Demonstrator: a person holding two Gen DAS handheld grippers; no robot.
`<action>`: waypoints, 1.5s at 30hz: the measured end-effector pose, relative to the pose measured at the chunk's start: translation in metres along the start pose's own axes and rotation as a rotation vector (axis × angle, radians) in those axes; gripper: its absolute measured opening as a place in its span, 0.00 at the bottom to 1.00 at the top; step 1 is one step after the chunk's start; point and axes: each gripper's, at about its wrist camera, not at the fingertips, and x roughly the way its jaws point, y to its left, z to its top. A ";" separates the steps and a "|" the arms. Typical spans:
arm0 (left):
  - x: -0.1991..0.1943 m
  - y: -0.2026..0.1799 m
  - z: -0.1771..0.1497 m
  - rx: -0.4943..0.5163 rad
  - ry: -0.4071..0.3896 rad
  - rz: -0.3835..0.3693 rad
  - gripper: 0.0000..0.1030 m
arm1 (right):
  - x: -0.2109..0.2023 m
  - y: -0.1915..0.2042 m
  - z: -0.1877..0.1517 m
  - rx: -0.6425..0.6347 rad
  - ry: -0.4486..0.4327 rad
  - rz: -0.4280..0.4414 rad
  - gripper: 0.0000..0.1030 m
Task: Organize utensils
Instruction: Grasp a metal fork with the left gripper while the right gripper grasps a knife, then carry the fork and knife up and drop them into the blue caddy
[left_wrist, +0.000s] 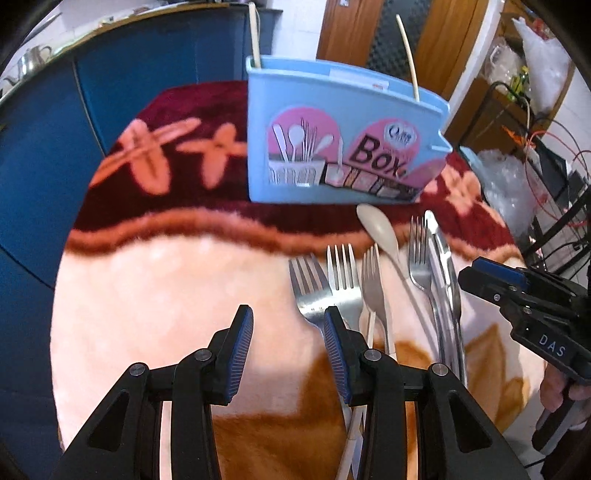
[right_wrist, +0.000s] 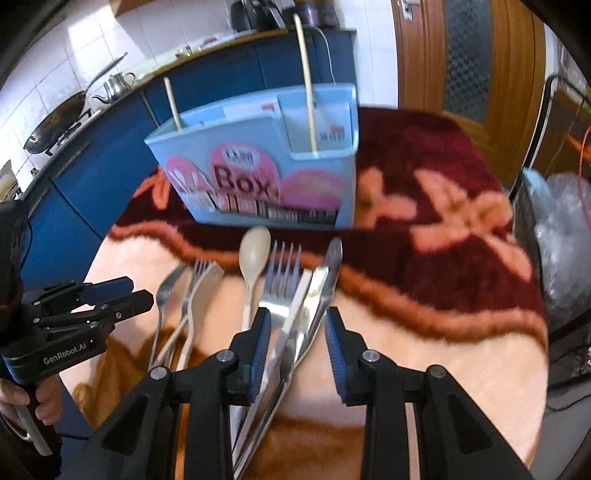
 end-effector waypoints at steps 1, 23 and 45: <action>0.002 -0.001 0.000 0.001 0.009 0.000 0.40 | 0.002 -0.001 -0.001 0.007 0.014 0.002 0.32; 0.025 -0.007 0.006 0.007 0.079 -0.009 0.49 | 0.018 -0.018 0.005 0.063 0.048 0.052 0.08; -0.008 -0.013 -0.005 0.017 -0.145 -0.024 0.22 | -0.025 -0.020 0.000 0.070 -0.223 0.152 0.03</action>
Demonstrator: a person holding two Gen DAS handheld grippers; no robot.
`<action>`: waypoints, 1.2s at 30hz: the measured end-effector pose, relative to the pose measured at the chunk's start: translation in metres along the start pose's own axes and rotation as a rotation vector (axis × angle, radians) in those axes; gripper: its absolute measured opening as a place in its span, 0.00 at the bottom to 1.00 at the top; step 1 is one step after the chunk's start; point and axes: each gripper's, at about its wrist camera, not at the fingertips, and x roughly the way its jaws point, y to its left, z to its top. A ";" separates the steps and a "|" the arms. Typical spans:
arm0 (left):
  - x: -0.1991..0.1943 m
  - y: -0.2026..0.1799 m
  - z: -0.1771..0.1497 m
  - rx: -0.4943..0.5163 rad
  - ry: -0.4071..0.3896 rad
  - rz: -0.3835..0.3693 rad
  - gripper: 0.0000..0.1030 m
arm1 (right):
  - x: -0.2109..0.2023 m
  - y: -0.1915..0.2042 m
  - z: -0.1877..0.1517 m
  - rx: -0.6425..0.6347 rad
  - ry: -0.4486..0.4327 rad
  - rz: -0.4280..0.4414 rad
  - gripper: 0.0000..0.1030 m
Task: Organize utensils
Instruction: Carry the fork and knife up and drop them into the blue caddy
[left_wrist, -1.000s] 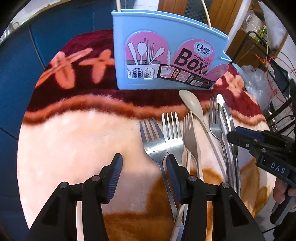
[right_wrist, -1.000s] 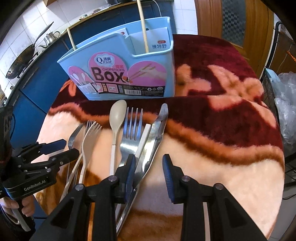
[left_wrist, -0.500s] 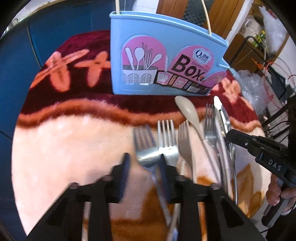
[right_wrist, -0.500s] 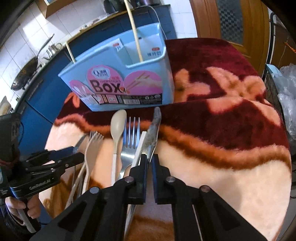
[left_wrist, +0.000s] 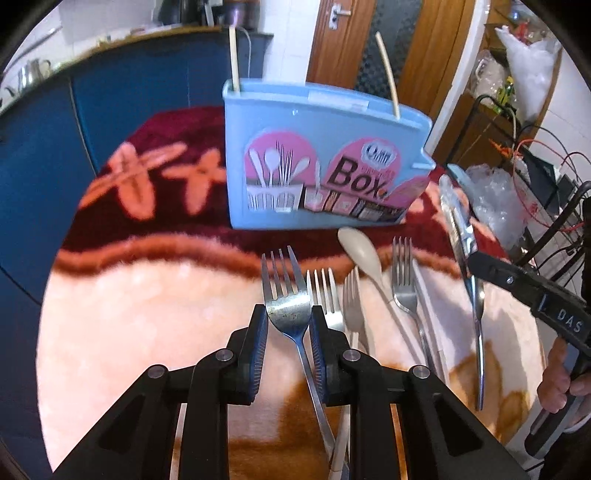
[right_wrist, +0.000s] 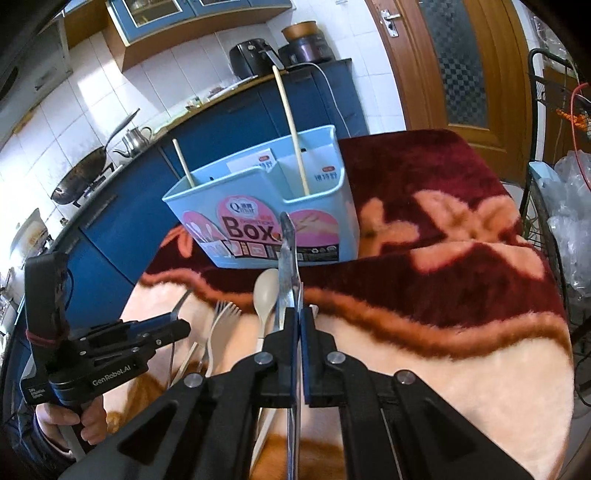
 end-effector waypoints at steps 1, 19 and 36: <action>-0.004 -0.001 0.001 0.006 -0.019 0.007 0.22 | -0.001 0.000 0.000 -0.002 -0.005 0.001 0.03; -0.057 -0.004 0.006 0.021 -0.222 0.034 0.21 | -0.031 0.020 0.004 -0.060 -0.170 0.024 0.03; -0.091 -0.004 0.010 0.021 -0.373 -0.015 0.20 | -0.056 0.040 0.010 -0.137 -0.328 0.021 0.03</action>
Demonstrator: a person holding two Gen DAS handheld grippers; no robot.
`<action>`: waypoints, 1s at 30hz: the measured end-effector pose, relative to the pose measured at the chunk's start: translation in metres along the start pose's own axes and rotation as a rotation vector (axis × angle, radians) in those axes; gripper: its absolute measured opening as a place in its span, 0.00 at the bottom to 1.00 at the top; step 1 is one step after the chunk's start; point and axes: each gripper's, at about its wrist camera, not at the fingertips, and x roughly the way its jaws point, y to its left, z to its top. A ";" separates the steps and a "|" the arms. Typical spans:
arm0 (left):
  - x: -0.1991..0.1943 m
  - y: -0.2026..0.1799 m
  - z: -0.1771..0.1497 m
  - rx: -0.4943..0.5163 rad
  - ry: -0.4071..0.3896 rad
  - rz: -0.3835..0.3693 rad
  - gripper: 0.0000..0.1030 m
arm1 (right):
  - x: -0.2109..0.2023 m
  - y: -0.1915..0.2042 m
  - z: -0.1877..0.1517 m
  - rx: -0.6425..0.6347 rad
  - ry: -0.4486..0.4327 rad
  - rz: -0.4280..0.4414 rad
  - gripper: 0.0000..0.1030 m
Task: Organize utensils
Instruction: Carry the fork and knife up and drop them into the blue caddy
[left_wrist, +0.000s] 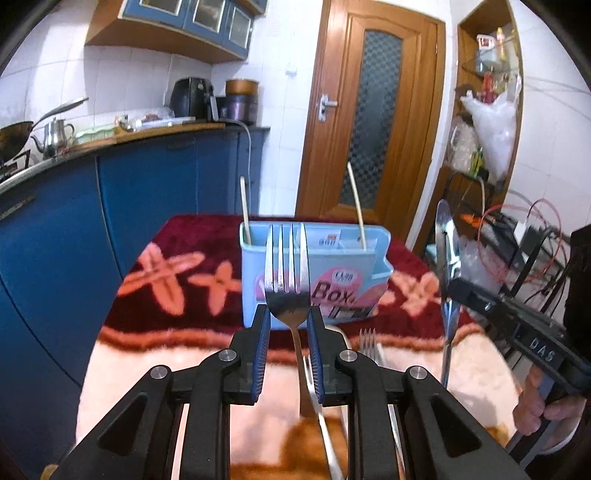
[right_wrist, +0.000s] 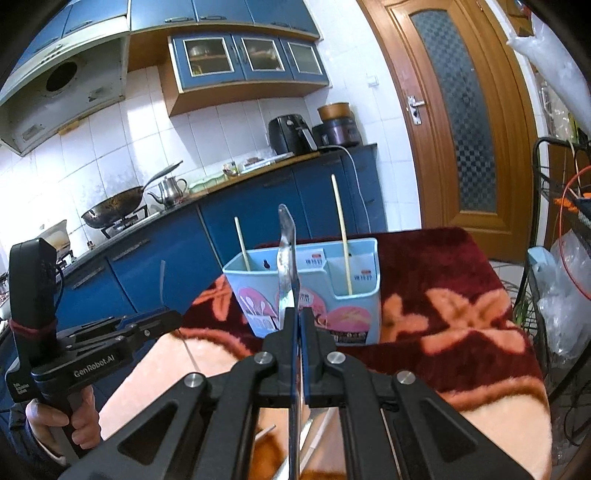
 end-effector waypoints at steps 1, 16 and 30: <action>-0.003 0.001 0.004 -0.002 -0.020 -0.002 0.19 | -0.001 0.000 0.001 0.000 -0.005 0.001 0.03; -0.009 0.016 0.069 -0.044 -0.135 0.004 0.02 | 0.006 -0.006 0.008 0.013 -0.028 0.002 0.03; 0.000 0.014 0.121 -0.067 -0.246 -0.002 0.02 | 0.008 -0.017 0.012 0.027 -0.057 -0.010 0.03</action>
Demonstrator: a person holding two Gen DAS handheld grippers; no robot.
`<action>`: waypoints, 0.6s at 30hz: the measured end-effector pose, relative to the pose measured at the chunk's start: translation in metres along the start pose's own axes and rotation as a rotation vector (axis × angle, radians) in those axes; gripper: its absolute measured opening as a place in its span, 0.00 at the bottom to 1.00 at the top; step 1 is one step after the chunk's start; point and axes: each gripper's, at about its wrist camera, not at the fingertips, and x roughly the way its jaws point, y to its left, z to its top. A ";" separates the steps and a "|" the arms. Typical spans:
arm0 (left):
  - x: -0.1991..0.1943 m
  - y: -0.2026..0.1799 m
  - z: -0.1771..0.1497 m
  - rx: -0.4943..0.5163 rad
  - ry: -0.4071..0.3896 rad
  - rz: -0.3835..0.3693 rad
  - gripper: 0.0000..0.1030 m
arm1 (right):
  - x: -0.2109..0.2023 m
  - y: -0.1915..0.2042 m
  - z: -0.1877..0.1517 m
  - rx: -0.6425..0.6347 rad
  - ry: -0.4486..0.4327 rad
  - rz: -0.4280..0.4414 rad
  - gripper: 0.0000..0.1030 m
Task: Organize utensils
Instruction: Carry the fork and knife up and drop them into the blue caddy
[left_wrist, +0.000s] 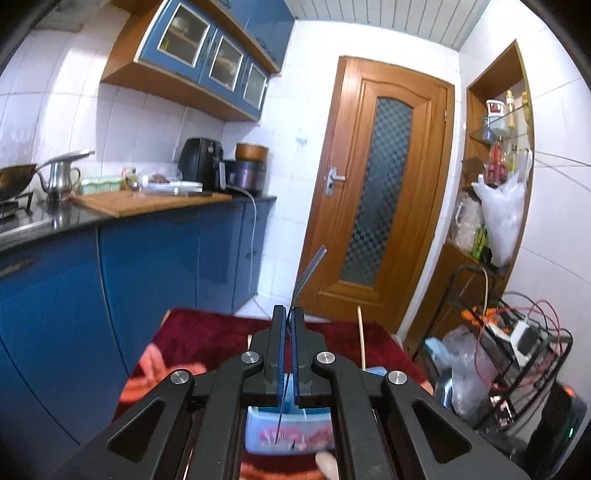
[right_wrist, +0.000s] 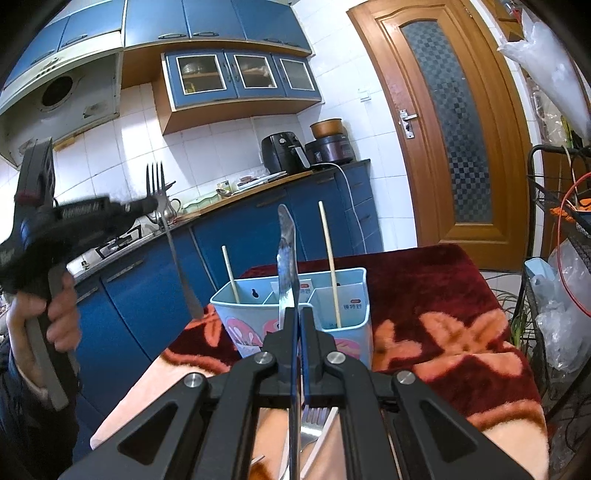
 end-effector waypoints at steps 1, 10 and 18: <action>0.003 -0.001 0.002 0.001 -0.008 0.004 0.02 | 0.001 -0.001 0.000 0.003 0.000 -0.001 0.03; 0.047 0.008 -0.013 -0.023 -0.010 0.029 0.02 | 0.004 -0.014 0.008 0.034 -0.023 -0.010 0.03; 0.078 0.026 -0.051 -0.061 0.081 0.030 0.02 | 0.016 -0.013 0.041 0.005 -0.140 -0.052 0.03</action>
